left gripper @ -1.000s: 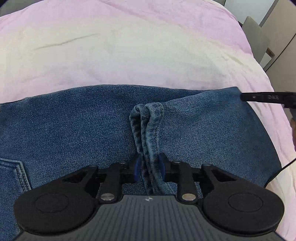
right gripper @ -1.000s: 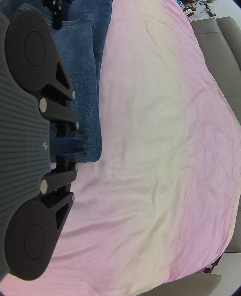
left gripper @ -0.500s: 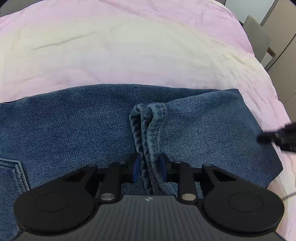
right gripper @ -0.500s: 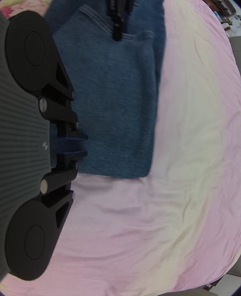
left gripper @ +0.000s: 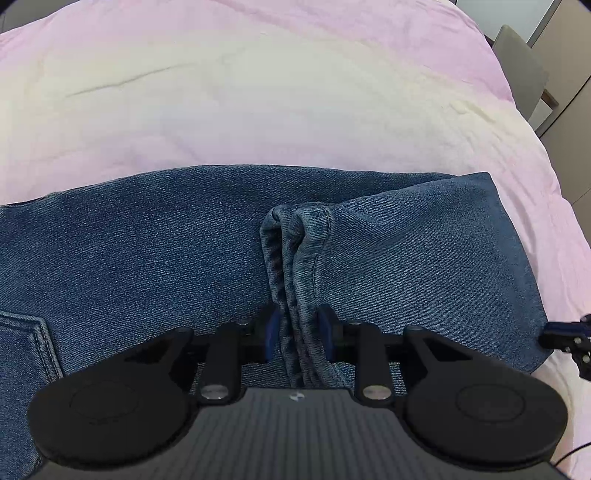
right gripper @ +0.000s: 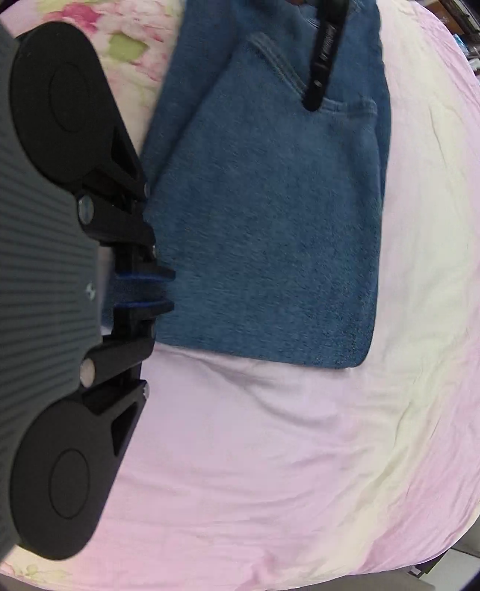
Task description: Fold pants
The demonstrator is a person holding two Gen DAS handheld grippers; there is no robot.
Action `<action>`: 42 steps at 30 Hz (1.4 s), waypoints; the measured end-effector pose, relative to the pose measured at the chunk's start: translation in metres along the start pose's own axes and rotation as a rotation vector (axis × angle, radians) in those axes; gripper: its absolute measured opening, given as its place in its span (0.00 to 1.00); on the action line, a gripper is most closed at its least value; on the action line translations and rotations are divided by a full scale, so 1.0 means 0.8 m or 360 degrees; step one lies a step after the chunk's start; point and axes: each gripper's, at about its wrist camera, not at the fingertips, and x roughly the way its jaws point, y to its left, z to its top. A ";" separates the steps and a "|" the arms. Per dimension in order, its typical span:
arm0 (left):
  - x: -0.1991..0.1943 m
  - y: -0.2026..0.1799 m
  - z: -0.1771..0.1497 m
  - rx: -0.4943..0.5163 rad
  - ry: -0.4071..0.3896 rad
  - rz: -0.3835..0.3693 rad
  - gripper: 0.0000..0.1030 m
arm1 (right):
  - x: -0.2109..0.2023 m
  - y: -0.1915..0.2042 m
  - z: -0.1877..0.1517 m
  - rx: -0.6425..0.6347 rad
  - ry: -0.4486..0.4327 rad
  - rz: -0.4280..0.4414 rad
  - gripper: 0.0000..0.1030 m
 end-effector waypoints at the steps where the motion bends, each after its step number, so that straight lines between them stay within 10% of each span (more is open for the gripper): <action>1: 0.000 -0.001 -0.002 0.0009 -0.0010 0.0003 0.31 | 0.000 0.001 -0.005 -0.0015 -0.0003 -0.0007 0.04; 12: -0.062 0.014 -0.001 -0.0099 -0.0062 0.0002 0.33 | -0.014 0.032 0.011 -0.0083 -0.0004 -0.0145 0.06; 15: -0.118 0.048 -0.019 -0.0160 -0.0153 -0.0038 0.33 | -0.044 0.045 0.023 -0.0165 -0.0126 -0.0113 0.31; 26: -0.252 0.240 -0.110 -0.0883 -0.0429 0.0082 0.62 | -0.053 0.154 0.086 -0.0812 -0.0329 0.0112 0.52; 34: -0.238 0.321 -0.182 -0.1335 -0.0527 0.0225 0.73 | -0.015 0.199 0.115 -0.1212 -0.0339 0.0248 0.53; 42: -0.192 0.356 -0.219 -0.1605 -0.0578 0.0070 0.75 | 0.035 0.242 0.139 -0.1638 -0.0180 0.0312 0.62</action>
